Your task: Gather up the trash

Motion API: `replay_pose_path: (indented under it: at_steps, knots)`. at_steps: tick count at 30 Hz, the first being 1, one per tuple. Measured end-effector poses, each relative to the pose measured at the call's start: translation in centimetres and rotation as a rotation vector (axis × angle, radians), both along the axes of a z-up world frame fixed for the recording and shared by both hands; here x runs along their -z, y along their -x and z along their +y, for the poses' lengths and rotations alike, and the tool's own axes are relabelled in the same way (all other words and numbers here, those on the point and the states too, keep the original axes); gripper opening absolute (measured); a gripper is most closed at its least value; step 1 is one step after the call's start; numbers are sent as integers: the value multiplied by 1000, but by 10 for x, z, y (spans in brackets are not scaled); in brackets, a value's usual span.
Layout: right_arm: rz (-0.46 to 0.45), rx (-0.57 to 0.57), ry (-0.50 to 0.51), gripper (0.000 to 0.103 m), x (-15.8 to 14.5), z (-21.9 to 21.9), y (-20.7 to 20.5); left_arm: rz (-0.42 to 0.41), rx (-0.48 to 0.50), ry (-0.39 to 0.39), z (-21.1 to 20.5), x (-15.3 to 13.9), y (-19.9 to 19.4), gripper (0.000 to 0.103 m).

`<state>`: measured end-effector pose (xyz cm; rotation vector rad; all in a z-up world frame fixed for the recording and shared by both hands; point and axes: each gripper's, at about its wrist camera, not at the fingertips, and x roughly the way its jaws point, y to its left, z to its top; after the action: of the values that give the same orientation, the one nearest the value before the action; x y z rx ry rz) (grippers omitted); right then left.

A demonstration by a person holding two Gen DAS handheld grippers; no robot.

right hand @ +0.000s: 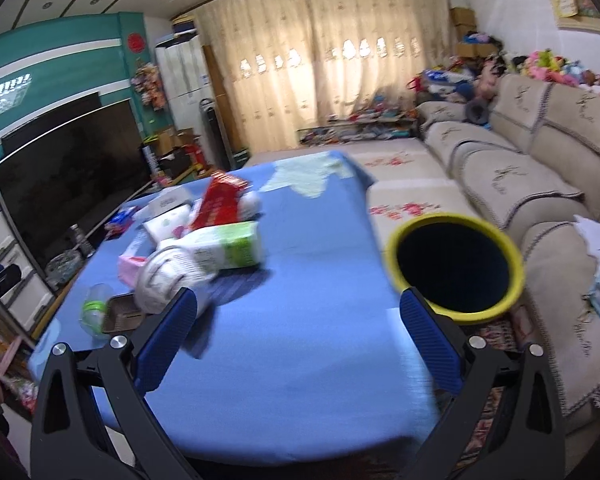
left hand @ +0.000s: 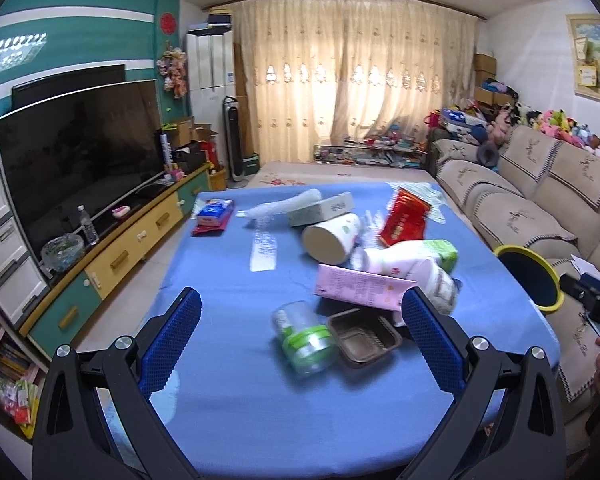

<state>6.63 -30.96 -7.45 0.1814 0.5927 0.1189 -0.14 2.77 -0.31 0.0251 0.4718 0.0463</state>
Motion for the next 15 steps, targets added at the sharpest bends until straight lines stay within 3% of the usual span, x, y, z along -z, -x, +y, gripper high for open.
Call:
replay_pose_path:
  at_steps: [7, 11, 15]
  knots:
    - [37, -93, -43, 97, 13, 63, -34, 19, -46, 45, 35, 10, -4, 99]
    - [30, -124, -28, 97, 13, 97, -45, 56, -43, 72, 48, 22, -15, 99]
    - [79, -138, -4, 97, 27, 122, -61, 95, -39, 73, 55, 31, -23, 99]
